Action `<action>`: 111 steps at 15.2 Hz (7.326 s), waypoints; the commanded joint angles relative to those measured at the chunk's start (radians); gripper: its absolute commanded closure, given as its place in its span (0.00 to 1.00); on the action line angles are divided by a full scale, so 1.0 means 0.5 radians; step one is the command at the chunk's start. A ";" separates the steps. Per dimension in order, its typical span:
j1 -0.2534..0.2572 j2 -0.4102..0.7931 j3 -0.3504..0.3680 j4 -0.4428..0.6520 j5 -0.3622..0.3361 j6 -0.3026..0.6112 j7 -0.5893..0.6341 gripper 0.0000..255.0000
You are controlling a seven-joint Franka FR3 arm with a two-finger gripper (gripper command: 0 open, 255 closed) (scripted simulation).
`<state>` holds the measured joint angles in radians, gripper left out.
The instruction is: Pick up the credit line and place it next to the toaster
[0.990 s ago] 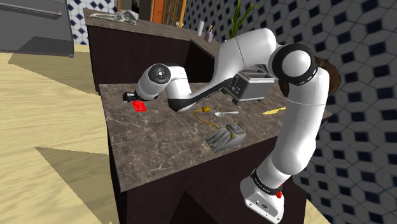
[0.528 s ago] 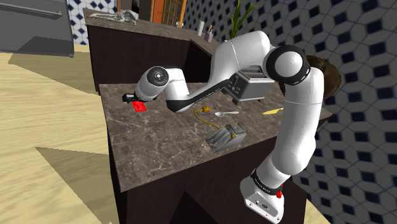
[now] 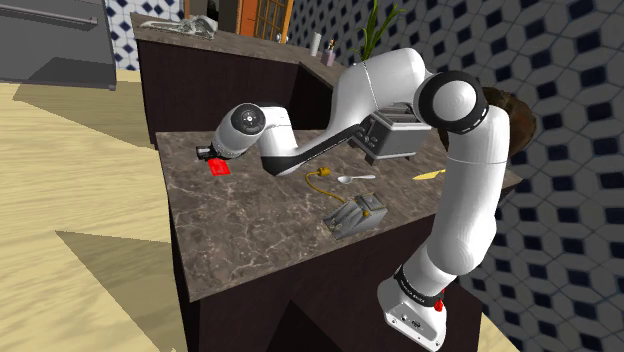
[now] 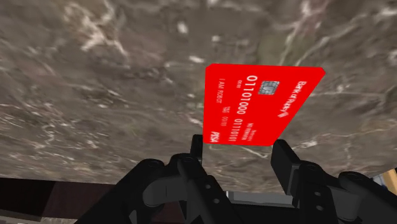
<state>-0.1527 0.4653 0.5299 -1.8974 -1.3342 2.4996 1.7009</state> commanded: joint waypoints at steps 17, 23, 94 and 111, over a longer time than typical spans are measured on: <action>-0.085 -0.179 0.107 -0.001 0.294 -0.061 -0.275 1.00; -0.128 -0.270 0.162 0.020 0.452 -0.106 -0.426 1.00; -0.173 -2.915 -1.285 -1.608 2.309 -0.168 -3.133 1.00; -0.430 -3.285 -2.194 -1.484 2.043 -0.573 -4.032 1.00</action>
<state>-0.3598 -1.1677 -0.5449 -2.6526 -0.3066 2.2337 -0.2886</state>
